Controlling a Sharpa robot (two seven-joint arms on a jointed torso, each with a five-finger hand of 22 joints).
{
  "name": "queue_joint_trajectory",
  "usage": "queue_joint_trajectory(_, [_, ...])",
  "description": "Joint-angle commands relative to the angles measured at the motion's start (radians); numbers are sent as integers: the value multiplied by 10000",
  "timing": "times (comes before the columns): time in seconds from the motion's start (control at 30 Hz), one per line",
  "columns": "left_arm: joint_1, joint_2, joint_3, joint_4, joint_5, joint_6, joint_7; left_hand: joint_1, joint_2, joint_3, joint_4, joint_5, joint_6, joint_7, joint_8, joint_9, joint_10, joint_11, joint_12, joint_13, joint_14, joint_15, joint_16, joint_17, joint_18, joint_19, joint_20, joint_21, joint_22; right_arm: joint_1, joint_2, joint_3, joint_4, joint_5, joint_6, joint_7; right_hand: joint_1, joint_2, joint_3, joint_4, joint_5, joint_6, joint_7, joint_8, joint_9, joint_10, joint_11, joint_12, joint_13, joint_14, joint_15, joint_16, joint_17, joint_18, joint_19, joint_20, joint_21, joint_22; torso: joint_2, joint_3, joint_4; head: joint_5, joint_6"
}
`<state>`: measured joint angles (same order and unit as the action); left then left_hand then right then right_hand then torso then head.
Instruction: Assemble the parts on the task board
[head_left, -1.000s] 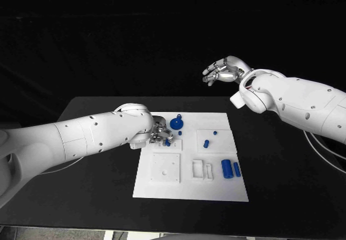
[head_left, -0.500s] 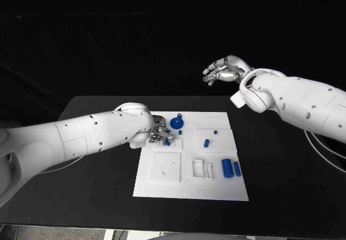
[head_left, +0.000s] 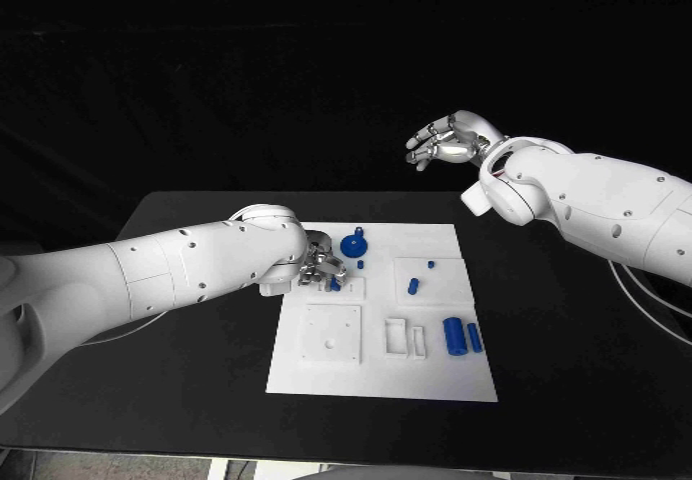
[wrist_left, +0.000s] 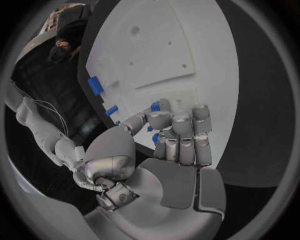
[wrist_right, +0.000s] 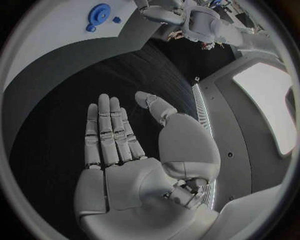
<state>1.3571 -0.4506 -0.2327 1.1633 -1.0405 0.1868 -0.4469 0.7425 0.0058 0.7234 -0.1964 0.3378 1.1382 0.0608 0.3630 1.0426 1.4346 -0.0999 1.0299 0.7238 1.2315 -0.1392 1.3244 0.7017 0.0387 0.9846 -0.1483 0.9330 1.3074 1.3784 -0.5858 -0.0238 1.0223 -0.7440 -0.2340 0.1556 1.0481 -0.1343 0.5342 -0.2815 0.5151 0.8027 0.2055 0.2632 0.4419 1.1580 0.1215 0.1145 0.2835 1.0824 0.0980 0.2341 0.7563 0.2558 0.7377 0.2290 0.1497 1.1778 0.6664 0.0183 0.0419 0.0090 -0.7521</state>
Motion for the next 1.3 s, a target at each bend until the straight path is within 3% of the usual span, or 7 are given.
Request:
queue_joint_trajectory(0.03, [-40,22,-40,1,78,382,-57,468,409,95,-177,67,1433,-908,53,7,-296,-306,48,-15,27,-72,56,12,39,-36,-860,40,186,-14,16,6,-2,-62,101,32,65,19,-16,-24,33,-85,67,32,-16,21,12,-62,-11,-85,-13,-55,13,-106,-80,7,-59,16,-1,0,0,7,14])
queue_joint_trajectory(0.27, [-37,65,-41,-61,75,339,-95,305,524,-14,-26,-30,1431,-905,62,16,-301,-300,74,-25,34,-75,58,15,28,-29,-848,27,175,-17,2,6,-1,-66,102,13,68,20,-16,-23,35,-85,68,34,-17,23,12,-66,-12,-87,-12,-58,14,-106,-83,8,-63,19,1,2,-4,10,0])
queue_joint_trajectory(0.43, [-32,109,-43,-122,55,525,-117,-123,362,-194,296,-228,1422,-906,82,28,-312,-292,126,-35,26,-95,69,24,28,-38,-848,4,172,-17,-15,6,12,-70,90,11,78,34,43,-4,561,-86,69,51,-40,53,11,-107,-19,-88,-7,-69,32,-98,-79,23,-107,71,6,-2,-2,-3,-10])
queue_joint_trajectory(0.6, [-32,105,-43,-132,55,569,-121,-516,174,-262,507,-723,1402,-914,90,29,-332,-299,149,-64,9,-113,68,27,52,-57,-872,-9,182,-17,-48,6,22,-71,89,-1,70,29,38,-1,569,-86,70,53,-41,56,11,-109,-19,-88,-6,-70,33,-98,-79,26,-109,75,0,-7,-4,6,-20])
queue_joint_trajectory(1.1, [-24,97,-44,-226,56,359,-102,-877,101,-269,789,-1018,1390,-916,103,28,-342,-303,179,-98,1,-129,71,31,57,-65,-880,-16,185,-17,-62,5,94,-102,191,-34,58,19,28,-2,576,-93,72,55,-50,50,14,-130,-24,-121,5,-92,31,-103,-107,31,-136,90,7,-8,1,-41,-20])
queue_joint_trajectory(1.2, [-20,92,-43,-251,56,294,-107,-1033,39,-263,905,-1519,1377,-921,111,32,-349,-308,196,-117,0,-146,77,34,70,-66,-895,-12,188,-17,-65,5,97,-106,193,-31,59,21,28,-3,576,-95,72,56,-52,50,15,-134,-25,-133,10,-100,30,-105,-118,32,-145,94,4,-8,-2,-48,-12])
queue_joint_trajectory(1.3, [-17,76,-43,-256,56,205,-119,-1050,26,-256,922,-1586,1377,-921,114,33,-351,-309,198,-121,0,-148,77,35,72,-68,-898,-12,188,-17,-77,5,99,-107,199,-36,60,20,28,-4,577,-96,72,56,-53,50,14,-137,-25,-140,13,-104,29,-107,-124,33,-150,95,3,-10,-10,-52,-13])
